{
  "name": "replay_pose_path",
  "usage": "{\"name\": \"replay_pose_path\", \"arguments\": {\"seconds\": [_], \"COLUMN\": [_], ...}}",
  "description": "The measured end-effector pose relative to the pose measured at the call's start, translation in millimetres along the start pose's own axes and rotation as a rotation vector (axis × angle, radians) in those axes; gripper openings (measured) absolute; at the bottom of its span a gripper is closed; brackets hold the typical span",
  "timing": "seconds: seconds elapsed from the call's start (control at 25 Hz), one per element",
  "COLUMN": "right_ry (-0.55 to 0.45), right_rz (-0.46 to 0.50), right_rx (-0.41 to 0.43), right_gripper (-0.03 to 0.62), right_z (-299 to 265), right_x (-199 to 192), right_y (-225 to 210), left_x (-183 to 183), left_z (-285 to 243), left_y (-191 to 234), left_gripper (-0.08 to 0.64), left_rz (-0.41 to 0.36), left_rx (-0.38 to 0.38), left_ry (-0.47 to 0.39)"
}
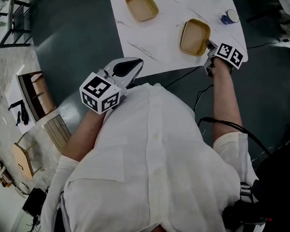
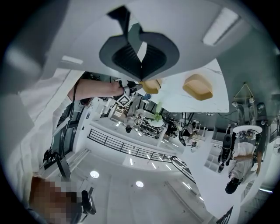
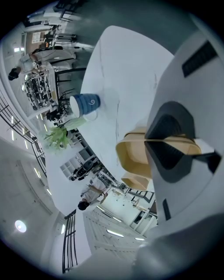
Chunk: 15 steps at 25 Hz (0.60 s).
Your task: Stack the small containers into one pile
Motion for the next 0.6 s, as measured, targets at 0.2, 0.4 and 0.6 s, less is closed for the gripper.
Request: {"name": "replay_pose_path", "arguments": {"seconds": [0.2, 0.4, 0.6], "right_ry": [0.004, 0.01, 0.008], "right_rz": [0.011, 0.049, 0.091], "right_rx": [-0.005, -0.015, -0.036], "right_gripper": [0.015, 0.017, 0.017], "right_z": [-4, -6, -6], "right_x": [-4, -6, -7], "right_y": [0, 3, 5], "left_x": [-1, -2, -5], "left_z": [3, 8, 13], "left_y": [2, 4, 5], "left_gripper": [0.008, 0.008, 0.008], "left_rz": [0.0, 0.002, 0.002], "left_rx": [0.002, 0.008, 0.013], "left_ry": [0.0, 0.0, 0.002]}}
Point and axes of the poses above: the fingertips, and each gripper's own axes: z backward along the fingers, y to its left, x out of its top, the point moved 10 cm from there along z, backward along the fingers, and after that the axes turned 11 degrees about x, right-handed, at the moved point
